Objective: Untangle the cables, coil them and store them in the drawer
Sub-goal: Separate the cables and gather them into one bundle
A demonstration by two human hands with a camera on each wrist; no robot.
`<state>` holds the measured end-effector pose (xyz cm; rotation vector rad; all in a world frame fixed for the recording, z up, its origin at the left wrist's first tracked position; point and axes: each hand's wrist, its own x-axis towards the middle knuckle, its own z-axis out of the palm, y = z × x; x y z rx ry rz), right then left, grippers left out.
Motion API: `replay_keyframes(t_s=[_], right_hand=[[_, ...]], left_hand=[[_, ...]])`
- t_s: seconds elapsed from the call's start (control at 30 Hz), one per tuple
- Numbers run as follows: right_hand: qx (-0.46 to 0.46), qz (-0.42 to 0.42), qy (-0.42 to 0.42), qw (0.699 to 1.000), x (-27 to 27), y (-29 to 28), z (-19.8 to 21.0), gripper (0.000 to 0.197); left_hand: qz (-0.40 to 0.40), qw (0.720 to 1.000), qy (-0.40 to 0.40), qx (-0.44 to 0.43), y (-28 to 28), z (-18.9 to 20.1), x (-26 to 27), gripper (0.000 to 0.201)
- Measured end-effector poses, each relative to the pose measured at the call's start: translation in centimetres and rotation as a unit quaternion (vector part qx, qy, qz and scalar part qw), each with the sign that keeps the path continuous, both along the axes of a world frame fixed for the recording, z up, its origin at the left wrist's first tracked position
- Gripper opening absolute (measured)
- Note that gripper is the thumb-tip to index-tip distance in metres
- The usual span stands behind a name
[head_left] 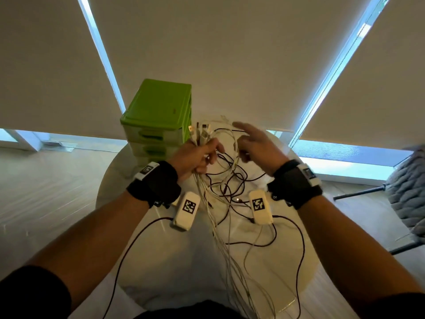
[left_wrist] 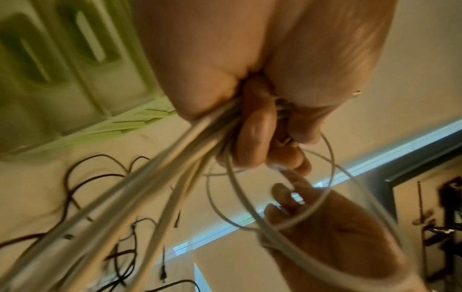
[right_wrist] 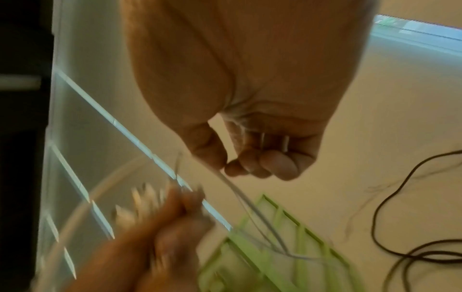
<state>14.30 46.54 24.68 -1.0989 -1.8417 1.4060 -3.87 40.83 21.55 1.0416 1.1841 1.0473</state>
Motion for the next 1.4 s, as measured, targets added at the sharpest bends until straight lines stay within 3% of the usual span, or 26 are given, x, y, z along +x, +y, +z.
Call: replay_keyframes(t_s=[0.13,0.2,0.27,0.33,0.4,0.5,0.57,0.63,0.73,0.87,0.97,1.1,1.17,1.3,1.4], right_hand=[[-0.049,0.048,0.046,0.997,-1.4,-1.2,-1.8,0.035],[-0.073,0.085,0.045,0.993,-1.5,-1.5,-2.3,0.036],[-0.043,0.108,-0.006,0.993,-1.0,-1.2,-3.0,0.035],[0.007,0.112,-0.095,0.989,-0.1,-0.9,-3.2,0.020],[0.064,0.066,-0.151,0.984,1.2,-0.4,-3.1,0.017],[0.142,-0.029,-0.135,0.980,3.9,0.3,-1.9,0.017],[0.161,-0.065,-0.143,0.974,6.6,1.0,-1.2,0.013],[0.146,-0.055,-0.214,0.964,10.1,1.8,-1.1,0.016],[0.072,-0.017,-0.374,0.925,16.2,2.2,-1.3,0.020],[0.069,-0.047,-0.418,0.905,22.7,1.8,-1.4,0.020],[0.093,-0.041,-0.534,0.839,25.3,1.1,-2.3,0.043],[0.075,0.003,-0.617,0.784,27.6,-0.2,-4.3,0.047],[0.049,0.000,-0.613,0.789,28.9,-0.6,-5.5,0.048],[0.016,-0.041,-0.527,0.849,32.2,-0.7,-7.9,0.050],[0.007,-0.044,-0.513,0.857,33.4,-0.7,-8.8,0.046]], left_hand=[[0.015,0.999,-0.028,0.041,0.1,1.6,1.2,0.034],[0.034,0.996,-0.062,0.058,0.2,2.0,1.5,0.033],[0.042,0.992,-0.090,0.073,0.2,2.3,1.7,0.033],[0.028,0.991,-0.104,0.080,-0.1,2.8,1.5,0.033],[0.004,0.993,-0.092,0.078,-0.4,3.2,0.9,0.032],[-0.013,0.997,-0.022,0.070,-0.7,3.1,0.2,0.028],[0.008,0.998,-0.014,0.060,-0.6,3.0,0.1,0.027],[0.041,0.998,-0.030,0.049,-0.3,3.0,0.4,0.028],[0.068,0.995,-0.044,0.049,0.4,3.1,1.0,0.030],[0.106,0.991,-0.071,0.052,1.5,2.9,2.4,0.032],[0.117,0.987,-0.087,0.067,2.1,3.1,4.3,0.033],[0.113,0.987,-0.080,0.079,2.9,3.7,7.1,0.033],[0.112,0.987,-0.078,0.080,3.1,3.9,8.0,0.033],[0.111,0.986,-0.088,0.083,3.0,4.5,9.5,0.032],[0.109,0.986,-0.078,0.095,2.7,4.6,11.2,0.032]])
